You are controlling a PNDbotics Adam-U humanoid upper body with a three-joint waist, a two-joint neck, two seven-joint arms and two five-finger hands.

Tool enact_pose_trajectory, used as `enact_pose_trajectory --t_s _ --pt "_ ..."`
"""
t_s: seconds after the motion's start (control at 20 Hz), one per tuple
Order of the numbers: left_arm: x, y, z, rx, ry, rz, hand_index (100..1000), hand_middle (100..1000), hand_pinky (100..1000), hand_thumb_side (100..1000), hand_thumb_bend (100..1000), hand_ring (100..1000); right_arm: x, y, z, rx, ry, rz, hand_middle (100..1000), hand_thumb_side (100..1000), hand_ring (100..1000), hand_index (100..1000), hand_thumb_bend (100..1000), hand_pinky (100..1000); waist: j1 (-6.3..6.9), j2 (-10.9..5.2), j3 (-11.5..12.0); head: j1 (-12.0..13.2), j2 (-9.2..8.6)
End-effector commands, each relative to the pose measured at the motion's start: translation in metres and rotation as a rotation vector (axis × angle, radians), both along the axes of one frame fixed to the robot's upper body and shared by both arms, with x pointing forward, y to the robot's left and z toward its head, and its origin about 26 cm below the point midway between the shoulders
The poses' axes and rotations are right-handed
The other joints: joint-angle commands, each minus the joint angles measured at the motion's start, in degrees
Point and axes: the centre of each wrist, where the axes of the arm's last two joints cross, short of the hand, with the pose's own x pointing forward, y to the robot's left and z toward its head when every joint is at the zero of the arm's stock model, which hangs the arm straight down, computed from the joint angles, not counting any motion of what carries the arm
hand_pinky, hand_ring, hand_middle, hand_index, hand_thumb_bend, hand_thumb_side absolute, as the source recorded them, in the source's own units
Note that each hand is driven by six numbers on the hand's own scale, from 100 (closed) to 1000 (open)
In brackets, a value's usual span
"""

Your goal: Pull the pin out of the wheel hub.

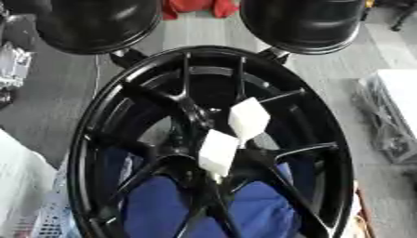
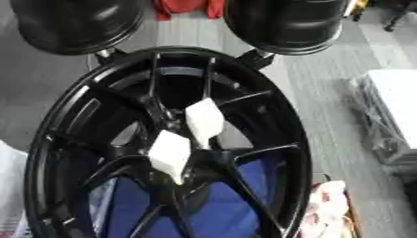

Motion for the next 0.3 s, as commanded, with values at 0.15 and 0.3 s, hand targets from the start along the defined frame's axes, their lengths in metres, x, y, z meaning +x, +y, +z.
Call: enact_pose_trajectory --t_s 0.15,0.3 --pt "-0.006 -0.005 0.023 0.162 -0.061 -0.063 788 673 830 432 100 742 0.001 0.008 0.01 -0.062 -0.076 -0.414 736 413 718 632 100 552 0.06 -1.4 0.08 -0.36 0.29" --pt "-0.007 -0.009 0.028 0.217 -0.063 -0.091 787 674 828 424 100 743 0.002 0.01 0.011 -0.068 -0.105 -0.392 725 407 707 627 100 544 0.0 -1.37 0.12 -0.52 0.37"
